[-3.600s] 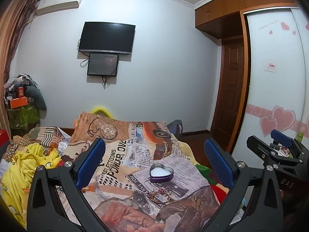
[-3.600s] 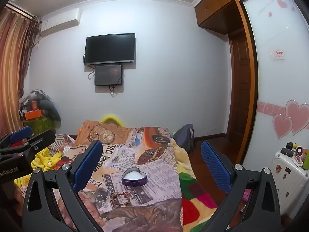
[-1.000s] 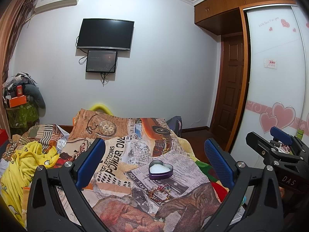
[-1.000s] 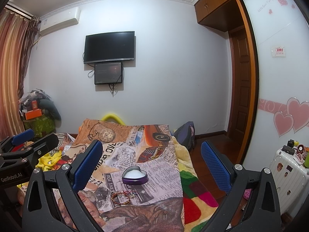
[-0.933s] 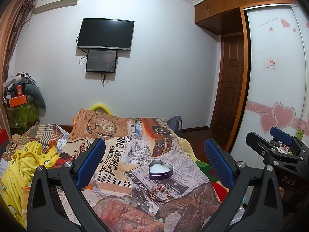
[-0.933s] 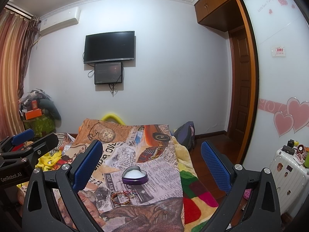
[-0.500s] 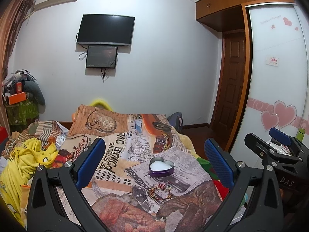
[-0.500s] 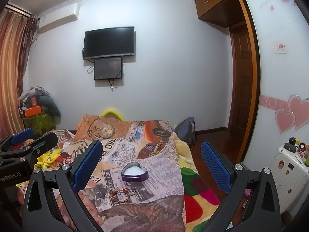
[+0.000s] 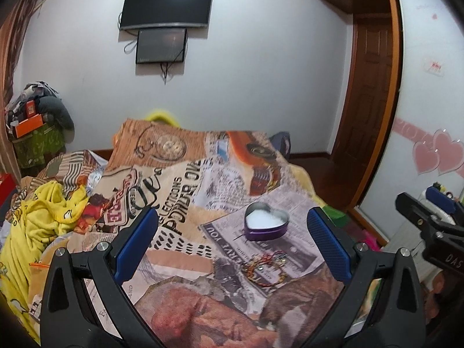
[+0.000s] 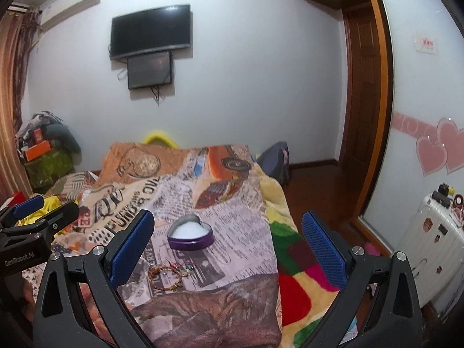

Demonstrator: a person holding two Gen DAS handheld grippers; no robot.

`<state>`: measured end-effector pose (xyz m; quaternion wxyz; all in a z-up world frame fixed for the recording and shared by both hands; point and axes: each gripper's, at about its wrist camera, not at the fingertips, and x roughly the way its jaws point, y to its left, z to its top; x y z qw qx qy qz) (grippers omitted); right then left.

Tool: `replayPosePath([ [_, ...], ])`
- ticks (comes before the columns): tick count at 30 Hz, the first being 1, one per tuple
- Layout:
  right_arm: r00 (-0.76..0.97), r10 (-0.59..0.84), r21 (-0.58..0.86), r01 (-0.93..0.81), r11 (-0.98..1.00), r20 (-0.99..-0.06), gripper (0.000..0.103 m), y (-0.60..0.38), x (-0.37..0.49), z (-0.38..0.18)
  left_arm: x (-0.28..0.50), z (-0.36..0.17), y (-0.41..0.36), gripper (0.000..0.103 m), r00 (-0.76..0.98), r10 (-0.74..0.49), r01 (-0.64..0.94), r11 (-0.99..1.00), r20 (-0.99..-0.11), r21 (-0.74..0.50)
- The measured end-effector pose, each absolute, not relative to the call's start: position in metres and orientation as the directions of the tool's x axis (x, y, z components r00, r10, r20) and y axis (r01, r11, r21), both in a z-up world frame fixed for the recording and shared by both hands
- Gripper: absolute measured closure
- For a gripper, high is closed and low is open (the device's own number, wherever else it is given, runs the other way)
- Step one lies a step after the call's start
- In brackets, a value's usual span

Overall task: Organize jewelry
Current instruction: 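Lower both tools toward the jewelry beside the purple heart tin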

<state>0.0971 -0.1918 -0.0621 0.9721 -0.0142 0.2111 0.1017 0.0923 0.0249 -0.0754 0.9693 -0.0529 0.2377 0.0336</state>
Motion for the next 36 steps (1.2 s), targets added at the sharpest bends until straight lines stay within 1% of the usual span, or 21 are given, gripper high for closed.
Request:
replayPosePath([
  [12,0.828,0.168,-0.006,-0.203,0.979,-0.535,0.002,-0.183,0.149,-0.098,0.154,-0.129,0.032,0.0,0.788,0.031,-0.062,0.998,-0.615,-0.03],
  [19,0.774,0.192,0.018,-0.227,0.974,-0.604,0.002,-0.179,0.172,-0.123,0.176,-0.156,0.032,0.0,0.731,0.006,-0.03,0.999,-0.683,-0.024],
  [23,0.75,0.193,0.019,-0.234,0.972,-0.632,0.003,-0.178,0.181,-0.136,0.186,-0.173,0.033,0.012,0.687,-0.028,-0.003,0.999,-0.726,-0.042],
  [24,0.744,0.193,0.018,-0.236,0.972,-0.64,0.006,-0.178,0.183,-0.139,0.189,-0.176,0.033,0.016,0.675,-0.036,0.004,0.999,-0.737,-0.045],
  [25,0.737,0.194,0.017,-0.241,0.97,-0.647,0.011,-0.177,0.186,-0.142,0.191,-0.18,0.032,0.018,0.664,-0.045,0.013,0.999,-0.747,-0.048],
  [26,0.728,0.197,0.015,-0.248,0.969,-0.656,0.013,-0.176,0.188,-0.145,0.192,-0.183,0.032,0.022,0.652,-0.054,0.022,0.998,-0.756,-0.053],
  [28,0.709,0.202,0.011,-0.265,0.964,-0.676,0.022,-0.173,0.194,-0.152,0.196,-0.189,0.03,0.028,0.631,-0.066,0.035,0.998,-0.773,-0.057],
  [30,0.691,0.202,0.002,-0.28,0.96,-0.694,0.027,-0.168,0.198,-0.159,0.198,-0.194,0.028,0.035,0.615,-0.075,0.048,0.997,-0.785,-0.057],
  [33,0.672,0.209,-0.008,-0.305,0.952,-0.71,0.031,-0.162,0.201,-0.167,0.201,-0.198,0.026,0.039,0.602,-0.089,0.067,0.996,-0.794,-0.061],
  [36,0.652,0.22,-0.01,-0.33,0.944,-0.725,0.036,-0.156,0.204,-0.174,0.204,-0.203,0.024,0.044,0.587,-0.099,0.078,0.995,-0.804,-0.066],
])
